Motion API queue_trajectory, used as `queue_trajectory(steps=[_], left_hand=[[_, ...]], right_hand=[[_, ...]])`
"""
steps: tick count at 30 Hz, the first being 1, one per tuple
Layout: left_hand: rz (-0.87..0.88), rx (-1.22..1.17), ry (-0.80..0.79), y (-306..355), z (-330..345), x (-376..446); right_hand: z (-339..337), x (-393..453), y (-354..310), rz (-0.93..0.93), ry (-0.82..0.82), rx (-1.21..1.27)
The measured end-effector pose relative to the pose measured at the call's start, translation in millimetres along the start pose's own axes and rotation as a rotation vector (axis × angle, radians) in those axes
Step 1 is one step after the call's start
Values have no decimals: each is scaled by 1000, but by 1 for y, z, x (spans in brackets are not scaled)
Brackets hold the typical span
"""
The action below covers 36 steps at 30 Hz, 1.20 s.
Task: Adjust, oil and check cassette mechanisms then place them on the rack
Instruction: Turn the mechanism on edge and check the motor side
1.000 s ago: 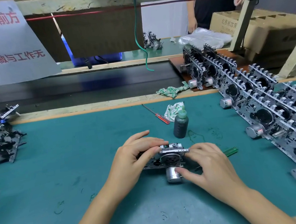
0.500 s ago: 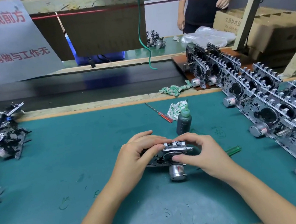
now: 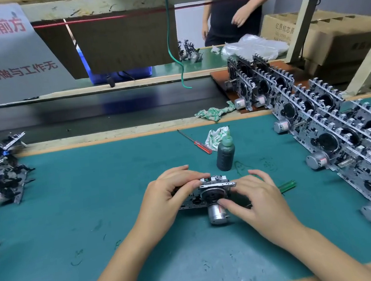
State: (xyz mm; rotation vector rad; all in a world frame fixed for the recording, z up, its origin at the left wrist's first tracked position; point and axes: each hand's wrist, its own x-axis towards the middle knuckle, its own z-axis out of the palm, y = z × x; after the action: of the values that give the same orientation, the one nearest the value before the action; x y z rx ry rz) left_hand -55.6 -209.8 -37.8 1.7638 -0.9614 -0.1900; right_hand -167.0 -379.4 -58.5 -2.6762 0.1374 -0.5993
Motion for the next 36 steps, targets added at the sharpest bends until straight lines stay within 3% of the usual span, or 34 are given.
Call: queue_trajectory(steps=[7, 10, 14, 18, 23, 26, 36], left_hand=[[4, 19, -1, 0, 0, 0], [4, 6, -17, 2, -2, 2], [-17, 10, -70, 4, -8, 0], [53, 182, 16, 7, -21, -2], [148, 453, 94, 9, -26, -4], [252, 555, 78, 14, -27, -2], [669, 567, -82, 105, 26, 90]], right_hand=[[-5, -4, 6, -107, -57, -41], [-12, -1, 7, -28, -87, 52], [-22, 13, -5, 13, 8, 202], [-27, 37, -23, -261, 86, -98], [-33, 59, -27, -425, -103, -198], [-35, 57, -25, -514, -119, -282], [-141, 27, 25, -270, 133, -222]])
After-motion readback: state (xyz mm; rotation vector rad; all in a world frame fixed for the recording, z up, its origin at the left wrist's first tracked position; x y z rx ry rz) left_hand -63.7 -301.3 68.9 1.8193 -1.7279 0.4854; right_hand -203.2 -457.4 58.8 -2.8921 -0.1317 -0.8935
